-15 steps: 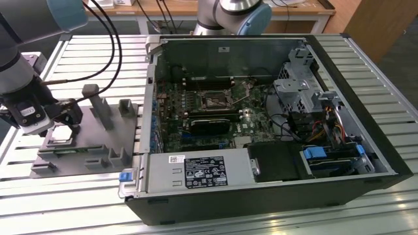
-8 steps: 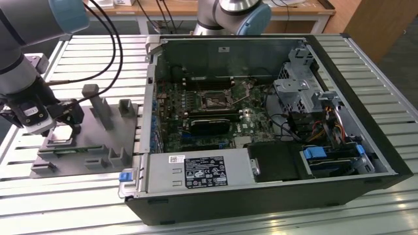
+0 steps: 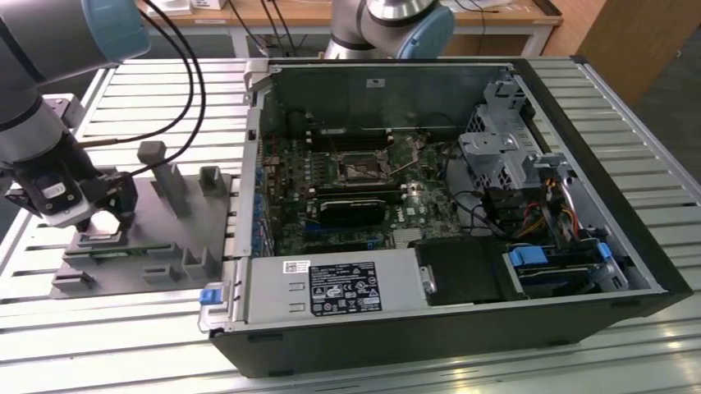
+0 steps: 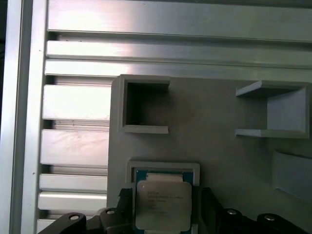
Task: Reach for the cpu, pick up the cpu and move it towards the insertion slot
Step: 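Pick up the cpu and move it towards the insertion slot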
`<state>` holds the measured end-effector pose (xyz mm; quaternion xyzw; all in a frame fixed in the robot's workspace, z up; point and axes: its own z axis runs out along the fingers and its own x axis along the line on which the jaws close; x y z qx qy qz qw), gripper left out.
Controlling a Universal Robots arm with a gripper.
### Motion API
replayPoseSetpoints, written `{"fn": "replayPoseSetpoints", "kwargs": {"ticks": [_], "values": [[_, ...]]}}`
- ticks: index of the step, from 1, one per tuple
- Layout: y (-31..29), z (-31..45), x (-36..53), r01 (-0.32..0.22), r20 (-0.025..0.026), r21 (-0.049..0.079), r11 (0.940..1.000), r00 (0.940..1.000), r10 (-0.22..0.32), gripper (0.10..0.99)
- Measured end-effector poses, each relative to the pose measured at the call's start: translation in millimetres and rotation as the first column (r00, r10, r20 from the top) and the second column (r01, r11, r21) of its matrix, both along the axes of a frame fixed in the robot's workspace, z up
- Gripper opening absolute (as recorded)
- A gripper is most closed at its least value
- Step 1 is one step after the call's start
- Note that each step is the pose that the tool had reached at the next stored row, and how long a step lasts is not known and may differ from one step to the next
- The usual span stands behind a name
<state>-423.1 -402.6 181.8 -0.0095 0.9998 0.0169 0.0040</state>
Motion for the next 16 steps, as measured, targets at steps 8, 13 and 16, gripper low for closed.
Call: {"fn": "replayPoseSetpoints", "kwargs": {"ticks": [8,13,16], "values": [[0.0,-1.0,-2.4,0.000,-0.0001,0.000,1.0000,1.0000,0.000,0.620],[0.0,-0.7,-2.5,0.000,0.0001,0.000,1.0000,1.0000,0.000,0.549],[0.0,2.7,-2.5,0.000,-0.0001,0.000,1.0000,1.0000,0.000,0.545]]}}
